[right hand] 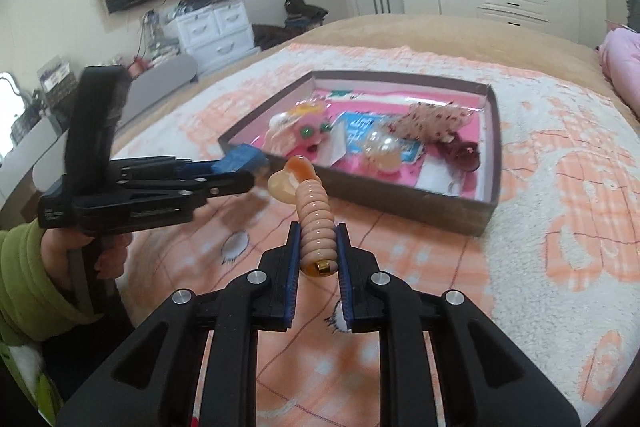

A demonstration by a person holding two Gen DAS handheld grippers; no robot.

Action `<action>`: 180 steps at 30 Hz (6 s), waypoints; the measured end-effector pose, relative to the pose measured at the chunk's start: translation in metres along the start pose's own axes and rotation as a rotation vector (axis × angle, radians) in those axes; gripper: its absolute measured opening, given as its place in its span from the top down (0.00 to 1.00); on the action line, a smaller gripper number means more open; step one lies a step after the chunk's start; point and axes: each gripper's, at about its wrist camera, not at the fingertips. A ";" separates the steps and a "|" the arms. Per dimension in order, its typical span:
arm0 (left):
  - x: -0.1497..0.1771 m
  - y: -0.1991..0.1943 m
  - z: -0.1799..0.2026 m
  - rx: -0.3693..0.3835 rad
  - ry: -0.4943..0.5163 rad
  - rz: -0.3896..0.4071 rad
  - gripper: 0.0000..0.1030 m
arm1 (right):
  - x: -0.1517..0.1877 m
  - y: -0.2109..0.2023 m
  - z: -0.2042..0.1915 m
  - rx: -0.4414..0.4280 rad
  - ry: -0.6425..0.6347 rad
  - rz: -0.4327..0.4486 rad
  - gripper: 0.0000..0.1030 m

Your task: Organize jewelry

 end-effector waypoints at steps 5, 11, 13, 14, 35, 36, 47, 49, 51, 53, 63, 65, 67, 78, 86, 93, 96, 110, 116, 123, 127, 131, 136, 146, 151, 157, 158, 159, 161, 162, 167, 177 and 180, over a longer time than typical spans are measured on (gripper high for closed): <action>-0.017 -0.006 0.007 0.010 0.008 0.038 0.72 | -0.005 -0.002 0.009 0.024 0.032 0.024 0.84; -0.034 0.002 0.018 0.016 0.023 0.057 0.72 | -0.014 -0.001 0.024 0.057 0.077 0.047 0.84; -0.039 0.005 0.020 0.015 0.027 0.060 0.72 | -0.016 -0.001 0.028 0.068 0.091 0.056 0.84; -0.041 0.007 0.021 0.015 0.027 0.060 0.72 | -0.017 -0.001 0.031 0.073 0.099 0.060 0.84; -0.065 0.059 0.021 -0.004 0.011 0.018 0.72 | -0.056 0.039 0.070 0.172 0.139 0.058 0.84; -0.065 0.061 0.021 -0.005 0.010 0.016 0.72 | -0.055 0.042 0.071 0.175 0.140 0.052 0.84; -0.064 0.069 0.019 -0.007 0.004 0.005 0.72 | -0.049 0.065 0.076 0.182 0.158 -0.004 0.83; -0.064 0.070 0.019 -0.006 0.003 0.005 0.72 | -0.048 0.064 0.076 0.182 0.160 -0.003 0.83; -0.064 0.070 0.019 -0.007 0.002 0.005 0.72 | -0.048 0.063 0.075 0.176 0.161 0.002 0.83; -0.064 0.070 0.019 -0.005 -0.002 0.004 0.72 | -0.047 0.061 0.073 0.178 0.156 0.006 0.83; -0.062 0.069 0.018 -0.009 -0.002 0.007 0.72 | -0.044 0.048 0.069 0.184 0.154 0.029 0.76; -0.062 0.067 0.018 -0.009 -0.002 0.012 0.72 | -0.044 0.046 0.069 0.186 0.155 0.032 0.75; -0.062 0.065 0.018 -0.010 -0.002 0.016 0.72 | -0.043 0.045 0.068 0.191 0.153 0.033 0.75; -0.063 0.054 0.012 -0.009 -0.017 0.012 0.71 | -0.043 0.043 0.066 0.191 0.144 0.031 0.72; -0.060 0.041 -0.002 -0.034 -0.048 0.018 0.65 | -0.044 0.042 0.059 0.199 0.131 0.037 0.60; -0.054 0.029 -0.010 -0.043 -0.065 0.027 0.58 | -0.044 0.036 0.047 0.229 0.109 0.063 0.35; -0.051 0.024 -0.013 -0.049 -0.071 0.034 0.50 | -0.043 0.032 0.042 0.253 0.103 0.075 0.26; -0.042 0.004 -0.020 -0.067 -0.088 0.072 0.11 | -0.040 0.021 0.036 0.293 0.141 0.114 0.06; -0.039 -0.004 -0.020 -0.079 -0.088 0.089 0.11 | -0.039 0.017 0.027 0.313 0.129 0.127 0.06; -0.034 -0.012 -0.020 -0.078 -0.083 0.103 0.11 | -0.038 0.011 0.019 0.327 0.113 0.138 0.06; -0.028 -0.017 -0.019 -0.079 -0.076 0.108 0.11 | -0.037 0.009 0.015 0.332 0.105 0.145 0.06; -0.022 -0.022 -0.019 -0.084 -0.084 0.127 0.11 | -0.035 0.004 0.008 0.337 0.098 0.160 0.06; -0.017 -0.030 -0.021 -0.091 -0.088 0.145 0.11 | -0.030 -0.002 0.002 0.339 0.104 0.178 0.06; -0.007 -0.046 -0.023 -0.082 -0.072 0.187 0.11 | -0.021 -0.012 -0.006 0.344 0.115 0.203 0.06; -0.002 -0.054 -0.022 -0.073 -0.064 0.209 0.11 | -0.017 -0.019 -0.015 0.369 0.093 0.237 0.06; 0.005 -0.062 -0.019 -0.079 -0.056 0.236 0.11 | -0.008 -0.029 -0.025 0.381 0.088 0.272 0.06; 0.007 -0.064 -0.019 -0.085 -0.056 0.243 0.11 | -0.006 -0.031 -0.026 0.388 0.089 0.275 0.06; 0.008 -0.065 -0.018 -0.089 -0.055 0.246 0.11 | -0.004 -0.032 -0.027 0.393 0.090 0.276 0.06; 0.012 -0.068 -0.017 -0.092 -0.048 0.249 0.11 | 0.002 -0.035 -0.030 0.404 0.098 0.279 0.06; 0.014 -0.069 -0.016 -0.096 -0.044 0.248 0.11 | 0.004 -0.036 -0.031 0.409 0.102 0.282 0.06; 0.027 -0.079 -0.015 -0.118 -0.041 0.270 0.11 | 0.017 -0.046 -0.039 0.437 0.114 0.305 0.06; 0.051 -0.087 -0.005 -0.142 -0.024 0.320 0.11 | 0.048 -0.063 -0.061 0.494 0.074 0.405 0.06; 0.056 -0.091 -0.002 -0.138 -0.029 0.353 0.11 | 0.053 -0.071 -0.064 0.510 0.081 0.442 0.06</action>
Point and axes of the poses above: each gripper's, at about its wrist camera, not at the fingertips, and y roughly the way its jaws point, z to its right, x to its underside
